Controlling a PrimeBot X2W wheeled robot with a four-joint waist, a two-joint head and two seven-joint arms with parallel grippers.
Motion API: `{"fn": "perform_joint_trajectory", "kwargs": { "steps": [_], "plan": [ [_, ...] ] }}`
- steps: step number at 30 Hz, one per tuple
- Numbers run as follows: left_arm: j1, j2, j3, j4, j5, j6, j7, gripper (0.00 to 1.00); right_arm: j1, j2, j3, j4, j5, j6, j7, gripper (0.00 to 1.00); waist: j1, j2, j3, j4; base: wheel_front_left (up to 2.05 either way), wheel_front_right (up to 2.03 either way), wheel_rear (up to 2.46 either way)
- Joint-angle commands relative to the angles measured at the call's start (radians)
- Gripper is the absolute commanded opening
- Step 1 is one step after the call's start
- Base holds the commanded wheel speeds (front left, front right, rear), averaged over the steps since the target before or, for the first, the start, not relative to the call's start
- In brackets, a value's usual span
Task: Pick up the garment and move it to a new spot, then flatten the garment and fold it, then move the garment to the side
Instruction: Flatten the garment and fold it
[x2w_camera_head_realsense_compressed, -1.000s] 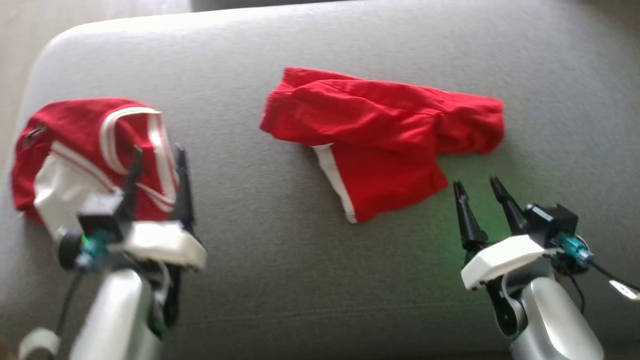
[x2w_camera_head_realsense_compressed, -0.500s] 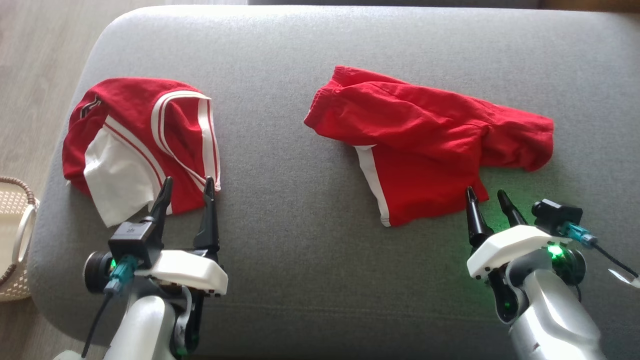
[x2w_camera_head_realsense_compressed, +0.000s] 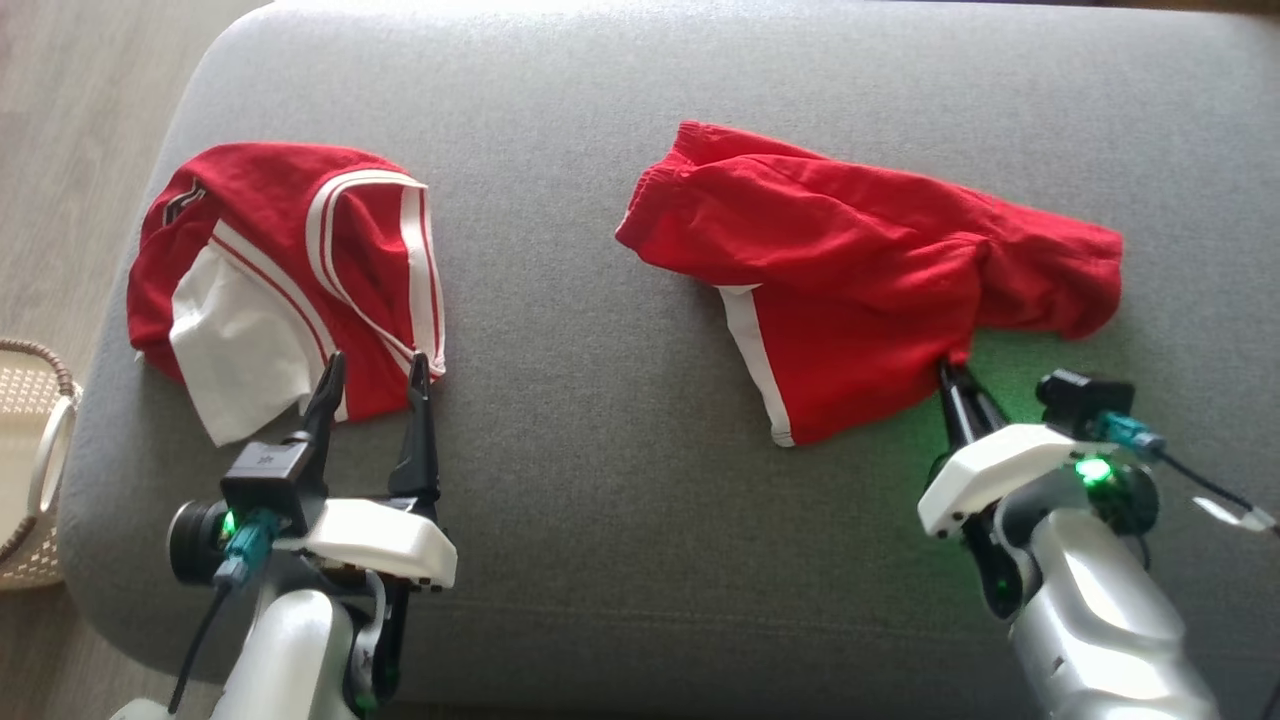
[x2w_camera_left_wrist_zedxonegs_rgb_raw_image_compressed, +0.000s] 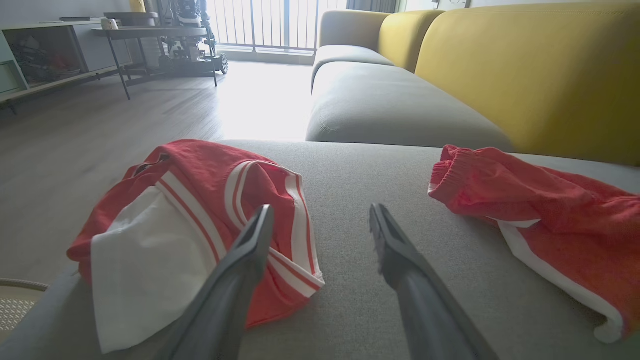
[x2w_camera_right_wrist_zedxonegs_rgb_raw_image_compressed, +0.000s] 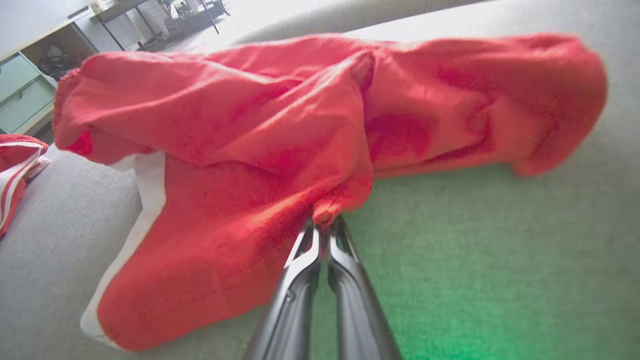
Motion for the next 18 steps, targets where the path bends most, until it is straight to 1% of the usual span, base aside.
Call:
{"fn": "perform_joint_trajectory", "kwargs": {
  "steps": [1, 5, 8, 12, 18],
  "plan": [
    [-0.036, 0.005, 0.034, -0.024, 0.009, -0.001, -0.012, 1.0, -0.01, 0.006, 0.003, -0.046, -0.025, 0.0, -0.007, 0.0, 0.0, 0.0, -0.005, -0.006, 0.0, 0.0, 0.0],
    [-0.031, 0.0, 0.04, -0.023, 0.01, -0.003, -0.012, 1.0, 0.011, 0.002, -0.051, -0.105, -0.084, 0.0, -0.007, 0.0, 0.0, 0.0, -0.022, -0.022, 0.0, 0.0, 0.0],
    [-0.023, -0.002, 0.049, -0.026, 0.012, -0.002, -0.012, 1.0, 0.019, -0.024, -0.082, -0.145, -0.118, 0.0, -0.007, 0.0, 0.0, 0.0, -0.033, -0.041, 0.0, 0.0, 0.0],
    [-0.019, -0.005, 0.052, -0.026, 0.016, -0.006, -0.012, 1.0, 0.012, -0.092, -0.09, -0.183, -0.151, 0.0, 0.024, 0.0, 0.0, 0.0, -0.04, -0.066, 0.0, 0.0, 0.0],
    [-0.021, -0.015, 0.05, -0.022, 0.019, -0.011, -0.012, 1.0, 0.019, -0.193, -0.084, -0.239, -0.198, 0.0, 0.162, 0.0, 0.0, 0.0, -0.046, -0.086, 0.0, 0.0, 0.0]
  ]
}}
